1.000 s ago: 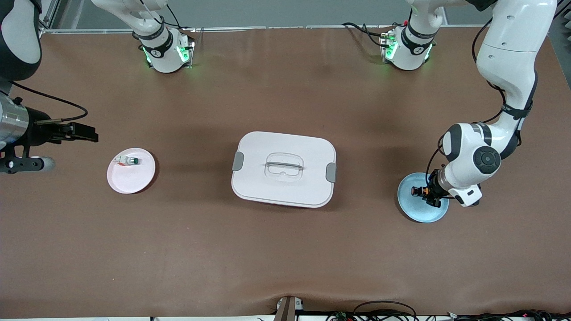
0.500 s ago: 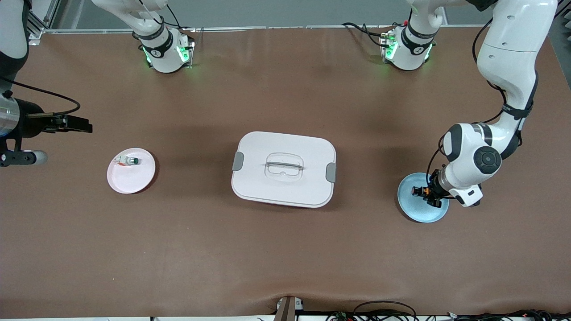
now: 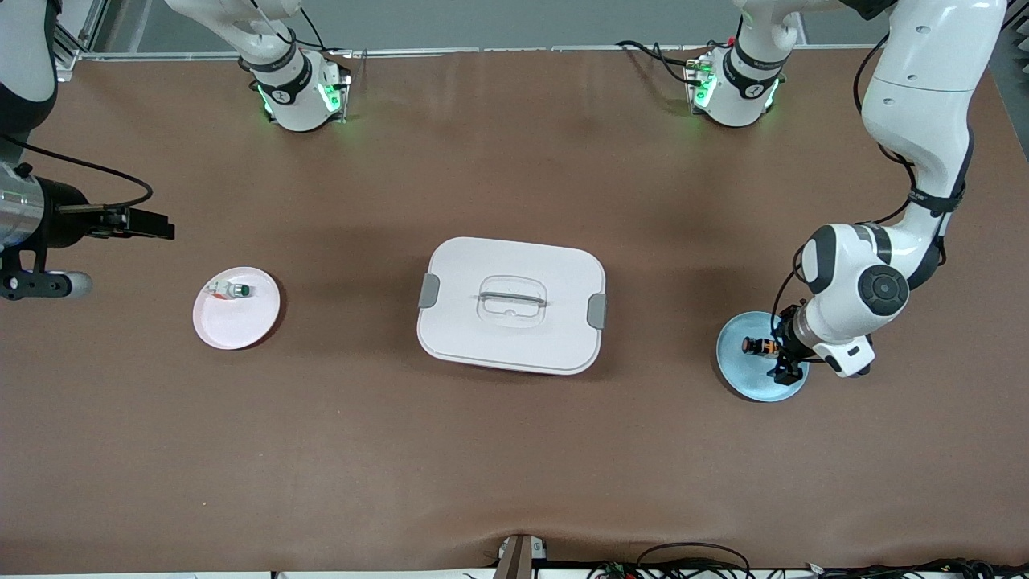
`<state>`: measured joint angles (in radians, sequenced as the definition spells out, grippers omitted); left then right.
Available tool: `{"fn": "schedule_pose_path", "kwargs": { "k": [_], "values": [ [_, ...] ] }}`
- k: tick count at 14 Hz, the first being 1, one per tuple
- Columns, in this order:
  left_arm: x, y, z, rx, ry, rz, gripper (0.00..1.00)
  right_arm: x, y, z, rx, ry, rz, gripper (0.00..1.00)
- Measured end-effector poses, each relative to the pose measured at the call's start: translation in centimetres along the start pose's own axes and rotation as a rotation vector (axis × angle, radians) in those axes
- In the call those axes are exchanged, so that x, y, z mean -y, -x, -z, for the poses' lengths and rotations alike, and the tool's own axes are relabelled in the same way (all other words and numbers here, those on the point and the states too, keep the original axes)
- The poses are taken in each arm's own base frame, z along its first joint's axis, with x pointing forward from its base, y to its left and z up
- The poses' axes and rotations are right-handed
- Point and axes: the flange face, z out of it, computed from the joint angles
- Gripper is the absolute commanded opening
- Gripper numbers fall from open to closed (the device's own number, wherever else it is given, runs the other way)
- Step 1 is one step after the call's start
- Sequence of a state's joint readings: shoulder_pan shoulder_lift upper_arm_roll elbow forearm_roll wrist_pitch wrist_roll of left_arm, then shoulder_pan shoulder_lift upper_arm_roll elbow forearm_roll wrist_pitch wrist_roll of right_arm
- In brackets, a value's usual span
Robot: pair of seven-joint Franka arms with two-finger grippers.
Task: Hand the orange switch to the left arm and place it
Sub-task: 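Lower the switch with the left gripper onto the light-blue plate, then open the left gripper and release the switch on the plate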
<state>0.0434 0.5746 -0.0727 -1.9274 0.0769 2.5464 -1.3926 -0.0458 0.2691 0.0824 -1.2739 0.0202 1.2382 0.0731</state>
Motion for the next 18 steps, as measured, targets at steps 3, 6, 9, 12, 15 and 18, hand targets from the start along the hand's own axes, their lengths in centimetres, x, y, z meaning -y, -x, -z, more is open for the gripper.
{"fn": "schedule_pose_path", "kwargs": {
  "k": [3,6,9,12,15,18],
  "values": [
    [-0.8,-0.3,1.7,0.003,-0.040,-0.123,1.00,0.5,0.2,0.3,-0.006,0.000,0.007,1.00],
    [-1.0,-0.2,3.7,0.013,-0.059,-0.415,1.00,1.2,0.9,0.9,-0.019,0.003,0.016,1.00],
    [-1.1,0.2,4.7,0.024,-0.063,-0.692,1.00,1.4,1.2,1.2,-0.026,0.004,0.002,1.00],
    [-1.2,0.5,5.0,0.031,-0.056,-0.959,1.00,1.4,1.5,1.3,-0.034,0.004,-0.011,1.00],
    [-1.3,0.6,5.1,0.037,-0.051,-1.230,1.00,1.6,1.9,1.5,-0.045,0.005,-0.011,1.00],
    [-1.3,0.6,5.3,0.038,-0.047,-1.358,1.00,1.7,2.2,1.8,-0.066,0.004,-0.011,1.00]
  ]
}}
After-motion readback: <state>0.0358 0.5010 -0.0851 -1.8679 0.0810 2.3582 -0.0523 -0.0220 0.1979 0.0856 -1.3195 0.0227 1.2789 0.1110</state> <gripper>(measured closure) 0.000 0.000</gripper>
